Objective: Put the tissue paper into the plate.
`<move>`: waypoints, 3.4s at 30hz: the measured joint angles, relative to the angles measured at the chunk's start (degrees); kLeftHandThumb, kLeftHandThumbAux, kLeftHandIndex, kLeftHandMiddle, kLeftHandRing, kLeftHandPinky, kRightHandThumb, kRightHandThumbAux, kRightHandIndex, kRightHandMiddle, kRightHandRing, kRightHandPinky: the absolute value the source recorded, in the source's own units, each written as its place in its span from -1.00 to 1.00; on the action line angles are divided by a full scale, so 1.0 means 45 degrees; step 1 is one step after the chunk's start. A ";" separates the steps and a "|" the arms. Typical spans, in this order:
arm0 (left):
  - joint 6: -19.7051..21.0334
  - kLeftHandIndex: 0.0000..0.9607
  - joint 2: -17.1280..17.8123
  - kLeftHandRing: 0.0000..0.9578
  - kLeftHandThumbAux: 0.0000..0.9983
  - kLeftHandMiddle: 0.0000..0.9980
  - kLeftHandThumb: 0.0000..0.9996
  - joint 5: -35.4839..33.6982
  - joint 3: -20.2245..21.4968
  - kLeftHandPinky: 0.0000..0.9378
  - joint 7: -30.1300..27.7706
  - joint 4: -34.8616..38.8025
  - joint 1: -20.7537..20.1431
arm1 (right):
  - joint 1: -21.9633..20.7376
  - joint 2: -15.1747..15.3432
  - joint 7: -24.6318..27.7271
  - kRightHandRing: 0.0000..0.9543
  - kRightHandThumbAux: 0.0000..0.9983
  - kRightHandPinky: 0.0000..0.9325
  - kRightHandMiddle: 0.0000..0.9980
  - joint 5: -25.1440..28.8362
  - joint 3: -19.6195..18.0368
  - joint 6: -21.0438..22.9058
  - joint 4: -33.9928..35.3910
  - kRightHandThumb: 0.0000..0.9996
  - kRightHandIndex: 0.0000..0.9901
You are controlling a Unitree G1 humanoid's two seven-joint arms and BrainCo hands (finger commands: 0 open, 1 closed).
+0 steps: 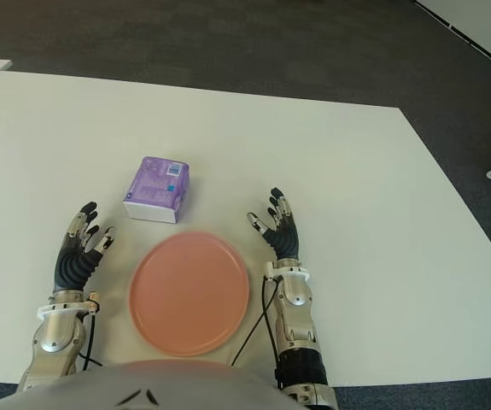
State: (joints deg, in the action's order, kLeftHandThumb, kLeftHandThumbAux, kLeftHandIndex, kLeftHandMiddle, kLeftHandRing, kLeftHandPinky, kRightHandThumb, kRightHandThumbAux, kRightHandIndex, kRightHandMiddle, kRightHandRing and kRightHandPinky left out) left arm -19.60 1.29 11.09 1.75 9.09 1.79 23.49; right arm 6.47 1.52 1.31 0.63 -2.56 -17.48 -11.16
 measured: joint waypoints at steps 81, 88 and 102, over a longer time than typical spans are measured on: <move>-0.2390 -1.00 0.9154 -1.00 -0.16 -1.00 -0.83 0.9268 -0.1897 -1.00 -0.1804 -0.0098 -0.7179 | 0.0406 -0.0497 0.0113 -1.00 0.40 -1.00 -0.98 -0.0586 0.1390 0.0791 0.0504 -0.89 -0.99; -0.2431 -1.00 0.9592 -1.00 -0.18 -1.00 -0.91 1.0862 -0.2805 -1.00 -0.0158 -0.2288 -0.8798 | 0.0332 -0.0481 0.0159 -1.00 0.37 -1.00 -0.99 -0.0585 0.1384 0.0674 0.0389 -0.92 -1.00; -0.1828 -1.00 0.9610 -1.00 -0.18 -1.00 -0.88 1.2292 -0.4250 -1.00 0.3084 -0.4388 -0.9546 | 0.0268 -0.0260 0.0484 -1.00 0.36 -1.00 -1.00 -0.0478 0.1299 0.0539 0.0235 -0.99 -1.00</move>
State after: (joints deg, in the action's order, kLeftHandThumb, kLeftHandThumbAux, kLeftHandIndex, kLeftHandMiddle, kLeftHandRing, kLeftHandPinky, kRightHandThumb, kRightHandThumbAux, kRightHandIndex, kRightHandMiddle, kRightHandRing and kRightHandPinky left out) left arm -27.82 44.54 66.41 -17.37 22.97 -17.96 -19.47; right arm 7.68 0.35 3.48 -1.52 3.28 -15.05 -10.10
